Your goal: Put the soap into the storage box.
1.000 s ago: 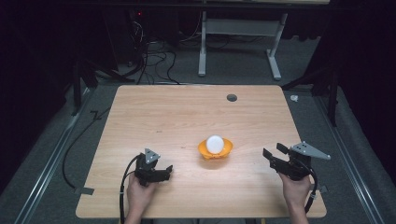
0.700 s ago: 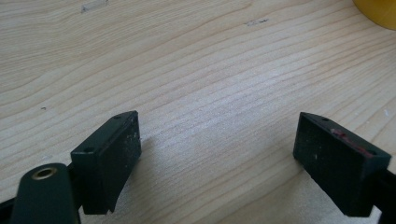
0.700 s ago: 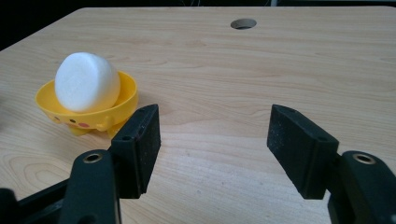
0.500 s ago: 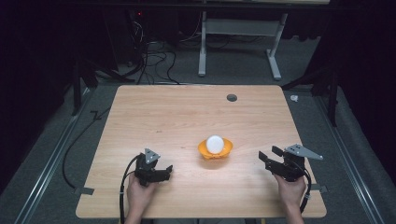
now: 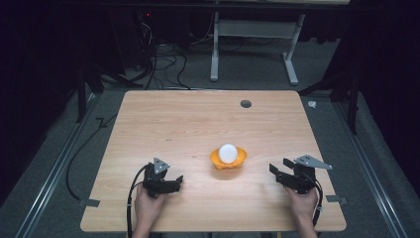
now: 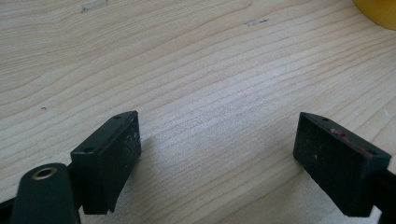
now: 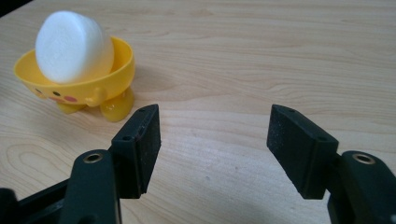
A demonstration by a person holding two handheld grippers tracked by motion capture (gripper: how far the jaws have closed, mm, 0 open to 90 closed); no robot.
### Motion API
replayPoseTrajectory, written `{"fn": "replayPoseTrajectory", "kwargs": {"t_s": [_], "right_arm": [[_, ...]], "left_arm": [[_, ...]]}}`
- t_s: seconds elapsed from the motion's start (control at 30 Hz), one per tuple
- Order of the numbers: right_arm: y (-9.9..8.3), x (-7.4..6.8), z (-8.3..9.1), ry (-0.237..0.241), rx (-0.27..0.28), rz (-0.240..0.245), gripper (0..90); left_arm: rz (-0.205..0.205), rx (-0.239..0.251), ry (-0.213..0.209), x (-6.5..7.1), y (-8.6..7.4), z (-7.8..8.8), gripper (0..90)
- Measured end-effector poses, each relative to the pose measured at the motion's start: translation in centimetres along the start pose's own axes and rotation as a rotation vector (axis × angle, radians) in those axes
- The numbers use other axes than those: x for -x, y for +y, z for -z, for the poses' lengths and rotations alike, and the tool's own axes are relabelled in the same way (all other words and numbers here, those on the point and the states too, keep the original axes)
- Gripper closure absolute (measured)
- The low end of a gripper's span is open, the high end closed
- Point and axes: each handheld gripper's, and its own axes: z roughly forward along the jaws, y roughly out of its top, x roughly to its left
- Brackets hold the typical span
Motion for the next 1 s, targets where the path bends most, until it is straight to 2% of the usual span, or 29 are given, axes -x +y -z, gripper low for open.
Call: {"fn": "replayPoseTrajectory", "kwargs": {"t_s": [0.23,0.47,0.53,1.0], "right_arm": [[-0.3,-0.5,-1.1,-0.007,-0.031,0.026,35.8],[-0.7,-1.0,-2.3,-0.02,-0.084,0.056,35.6],[-0.8,-1.1,-2.5,-0.025,-0.093,0.054,35.5],[-1.6,-2.0,-4.2,-0.075,-0.179,0.127,31.8]], "left_arm": [[0.0,0.0,0.0,0.0,0.0,0.0,15.5],[0.0,0.001,0.001,0.0,0.0,0.0,15.5],[0.0,0.001,0.001,0.0,0.0,0.0,15.5],[0.001,0.0,0.002,0.0,0.0,0.0,15.4]]}}
